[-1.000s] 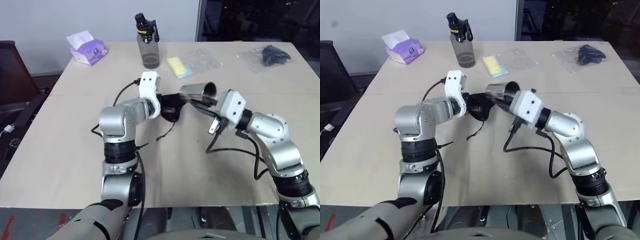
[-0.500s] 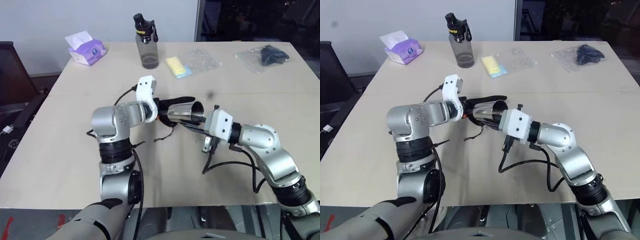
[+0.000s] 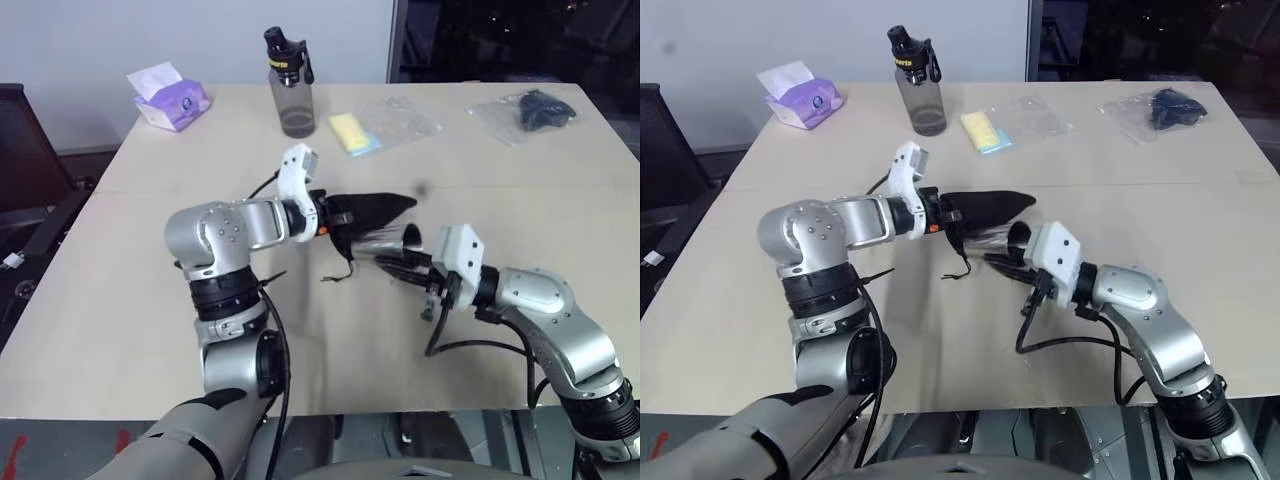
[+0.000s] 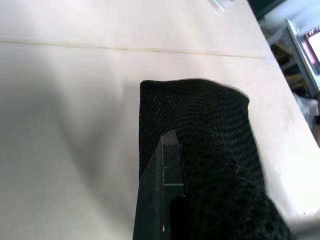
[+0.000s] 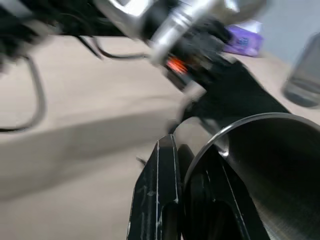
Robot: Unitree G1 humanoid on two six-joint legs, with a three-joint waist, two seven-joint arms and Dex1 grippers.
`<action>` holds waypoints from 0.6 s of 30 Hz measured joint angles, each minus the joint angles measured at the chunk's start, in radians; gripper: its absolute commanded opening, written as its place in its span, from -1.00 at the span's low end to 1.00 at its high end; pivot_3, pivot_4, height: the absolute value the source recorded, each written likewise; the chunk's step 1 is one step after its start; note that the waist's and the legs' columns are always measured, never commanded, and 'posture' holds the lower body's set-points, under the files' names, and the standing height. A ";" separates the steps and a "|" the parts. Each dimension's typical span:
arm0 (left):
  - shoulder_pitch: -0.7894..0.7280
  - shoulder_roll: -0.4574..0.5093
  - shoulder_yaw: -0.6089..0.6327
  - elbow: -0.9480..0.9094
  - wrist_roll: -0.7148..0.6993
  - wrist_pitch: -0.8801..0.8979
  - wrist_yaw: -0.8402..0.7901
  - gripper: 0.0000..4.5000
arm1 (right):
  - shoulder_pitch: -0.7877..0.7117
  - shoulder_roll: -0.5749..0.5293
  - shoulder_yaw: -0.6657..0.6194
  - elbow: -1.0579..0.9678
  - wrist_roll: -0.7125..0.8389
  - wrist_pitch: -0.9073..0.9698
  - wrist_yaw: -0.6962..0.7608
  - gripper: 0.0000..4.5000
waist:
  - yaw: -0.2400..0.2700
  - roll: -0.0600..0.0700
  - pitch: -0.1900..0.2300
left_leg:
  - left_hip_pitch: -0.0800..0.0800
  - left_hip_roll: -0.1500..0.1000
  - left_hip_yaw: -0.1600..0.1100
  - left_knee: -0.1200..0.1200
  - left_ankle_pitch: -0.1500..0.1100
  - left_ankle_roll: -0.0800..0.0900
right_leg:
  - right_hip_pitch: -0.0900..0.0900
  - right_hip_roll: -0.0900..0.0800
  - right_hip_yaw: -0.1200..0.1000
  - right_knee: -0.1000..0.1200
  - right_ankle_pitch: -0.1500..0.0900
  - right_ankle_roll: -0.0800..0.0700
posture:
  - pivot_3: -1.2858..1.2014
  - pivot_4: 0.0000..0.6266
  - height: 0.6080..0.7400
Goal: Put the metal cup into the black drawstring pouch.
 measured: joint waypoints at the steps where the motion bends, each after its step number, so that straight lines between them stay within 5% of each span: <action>1: -0.001 0.000 -0.004 0.005 0.000 0.000 0.009 -1.00 | 0.000 0.002 0.008 -0.010 0.015 0.012 -0.001 -0.98 | 0.001 0.000 0.000 | 0.000 0.000 0.000 0.000 0.000 0.000 | 0.000 0.000 0.000 0.000 0.000 0.000 | 0.03 -0.52 1.00; 11: -0.028 -0.037 0.003 0.042 0.017 -0.007 0.093 -1.00 | -0.037 0.116 0.037 -0.028 0.175 0.145 -0.044 -0.98 | 0.005 0.000 0.000 | 0.000 -0.001 0.000 0.000 0.000 0.000 | 0.000 -0.001 0.000 0.000 0.000 0.000 | 0.03 -0.52 1.00; 18: -0.029 -0.050 0.027 0.038 0.017 0.016 0.119 -1.00 | -0.045 0.185 0.111 0.119 -0.055 0.093 -0.249 -0.98 | 0.005 0.000 0.000 | 0.000 -0.001 0.001 0.001 0.000 -0.001 | 0.000 -0.001 0.001 0.000 0.001 -0.001 | 0.03 -0.52 1.00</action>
